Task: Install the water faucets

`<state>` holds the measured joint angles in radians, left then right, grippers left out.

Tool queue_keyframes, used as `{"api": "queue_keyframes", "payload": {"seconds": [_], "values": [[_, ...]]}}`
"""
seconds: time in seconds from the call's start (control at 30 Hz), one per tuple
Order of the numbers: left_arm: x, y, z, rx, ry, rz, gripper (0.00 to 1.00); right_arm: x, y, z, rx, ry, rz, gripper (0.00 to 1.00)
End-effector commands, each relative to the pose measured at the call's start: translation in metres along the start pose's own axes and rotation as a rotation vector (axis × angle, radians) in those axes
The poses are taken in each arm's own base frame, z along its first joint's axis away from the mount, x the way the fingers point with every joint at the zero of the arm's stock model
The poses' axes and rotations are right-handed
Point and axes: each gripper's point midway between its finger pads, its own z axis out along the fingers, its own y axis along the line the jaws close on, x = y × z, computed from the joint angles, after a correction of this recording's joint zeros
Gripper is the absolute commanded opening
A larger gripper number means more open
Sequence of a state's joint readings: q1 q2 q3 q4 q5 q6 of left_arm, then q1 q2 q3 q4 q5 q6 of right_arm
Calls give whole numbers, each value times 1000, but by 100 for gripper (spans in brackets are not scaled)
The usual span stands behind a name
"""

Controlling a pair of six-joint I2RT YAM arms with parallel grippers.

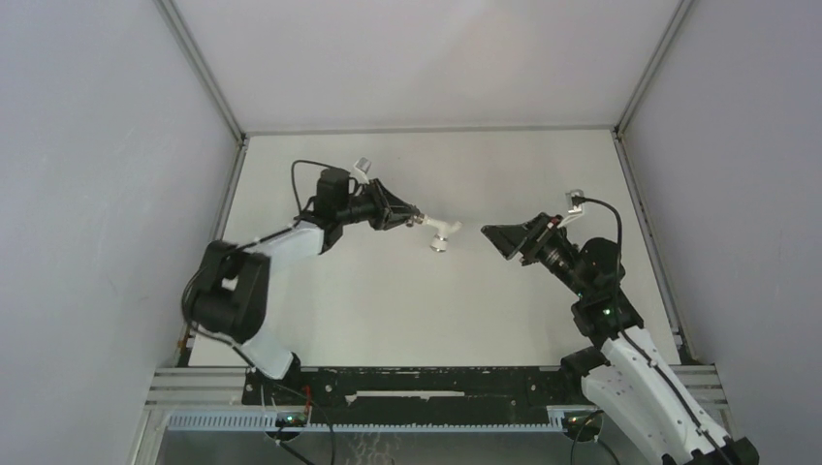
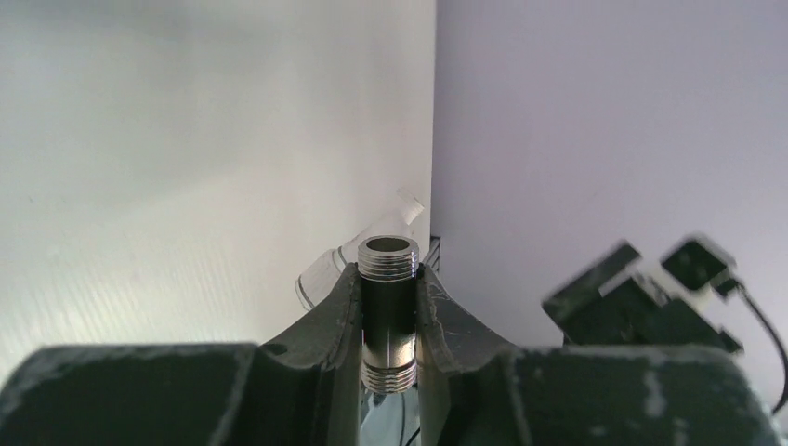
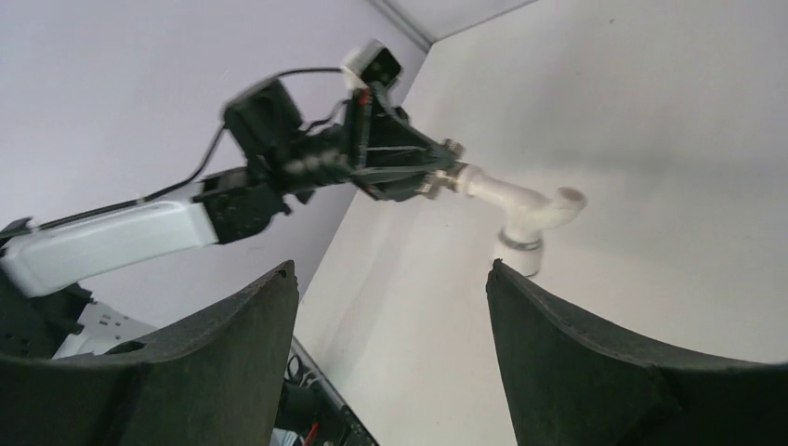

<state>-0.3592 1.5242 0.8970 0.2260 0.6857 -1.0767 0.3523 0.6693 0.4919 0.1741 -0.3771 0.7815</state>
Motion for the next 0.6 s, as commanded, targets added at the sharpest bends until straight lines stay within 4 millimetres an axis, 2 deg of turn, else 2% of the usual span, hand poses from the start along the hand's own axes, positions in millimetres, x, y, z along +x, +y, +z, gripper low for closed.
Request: {"api": "queue_keyframes", "payload": {"seconds": [0.0, 0.13, 0.27, 0.4, 0.43, 0.47, 0.57], "values": [[-46, -26, 39, 180, -67, -14, 0, -24, 6, -21, 56, -90, -74, 80], [-69, -7, 70, 174, -95, -52, 0, -22, -1, -38, 111, -104, -94, 81], [-87, 13, 96, 145, -115, -90, 1, -21, -1, -45, 122, -111, -92, 81], [-99, 39, 120, 96, -112, -130, 14, -22, -5, -48, 154, -120, -71, 81], [-101, 45, 124, 81, -112, -138, 21, -23, -8, -49, 175, -127, -59, 82], [-103, 50, 128, 68, -111, -136, 33, -24, -10, -50, 190, -133, -55, 83], [-112, 55, 138, 16, -101, -103, 50, -25, -15, -51, 215, -141, -55, 85]]}}
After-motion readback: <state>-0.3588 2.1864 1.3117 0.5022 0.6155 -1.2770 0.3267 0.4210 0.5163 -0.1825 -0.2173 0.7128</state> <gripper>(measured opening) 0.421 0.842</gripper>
